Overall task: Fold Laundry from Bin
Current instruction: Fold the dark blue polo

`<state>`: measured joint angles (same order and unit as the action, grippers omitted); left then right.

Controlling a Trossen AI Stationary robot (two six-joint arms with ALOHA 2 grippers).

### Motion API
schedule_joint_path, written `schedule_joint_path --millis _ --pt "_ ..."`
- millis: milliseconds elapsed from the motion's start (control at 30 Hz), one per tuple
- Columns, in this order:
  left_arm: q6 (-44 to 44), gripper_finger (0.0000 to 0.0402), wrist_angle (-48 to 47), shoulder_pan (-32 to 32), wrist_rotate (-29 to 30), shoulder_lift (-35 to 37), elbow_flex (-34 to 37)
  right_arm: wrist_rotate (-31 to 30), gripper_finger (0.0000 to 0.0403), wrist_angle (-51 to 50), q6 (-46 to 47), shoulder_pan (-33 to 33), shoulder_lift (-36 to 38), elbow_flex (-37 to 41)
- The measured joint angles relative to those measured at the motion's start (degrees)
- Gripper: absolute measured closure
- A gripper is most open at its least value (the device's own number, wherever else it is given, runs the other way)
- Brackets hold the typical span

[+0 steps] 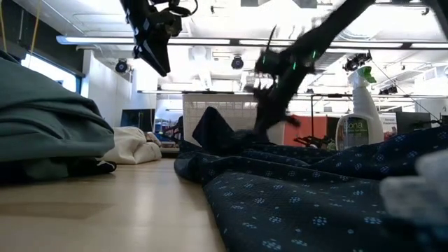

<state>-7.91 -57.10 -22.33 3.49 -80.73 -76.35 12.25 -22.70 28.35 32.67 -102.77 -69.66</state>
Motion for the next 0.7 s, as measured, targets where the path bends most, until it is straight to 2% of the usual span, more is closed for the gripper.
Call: schedule_joint_path --millis 100,233,300,433,500,600,700 --pt "0.0 0.0284 1.0 0.0 0.0 0.0 1.6 0.8 0.0381 -3.5 -9.1 -1.7 7.2 -1.4" --pt "-0.1 0.0284 3.0 0.0 0.0 0.0 3.9 8.4 0.0398 -5.4 -28.7 -3.9 14.8 -1.7" --pt "-0.1 0.0284 4.6 0.0 -0.1 0.0 5.0 6.5 0.0396 -7.5 -33.5 -5.2 16.2 -1.8" --pt "-0.1 0.0284 5.7 0.0 -0.1 0.0 6.2 -5.9 0.0383 -11.5 -31.0 -6.0 13.9 -0.7" --pt "-0.1 0.0284 6.5 0.0 -0.1 -0.1 6.6 -8.8 0.037 -11.9 -27.9 -5.7 11.5 0.1" --pt "-0.1 0.0284 7.3 0.0 -0.4 0.0 6.6 -8.6 0.0333 -17.3 -23.8 -4.3 8.0 -0.4" --pt "-0.1 0.0284 7.4 0.0 -1.5 0.0 6.6 -2.0 0.028 -23.9 -21.4 -1.9 6.5 -2.5"
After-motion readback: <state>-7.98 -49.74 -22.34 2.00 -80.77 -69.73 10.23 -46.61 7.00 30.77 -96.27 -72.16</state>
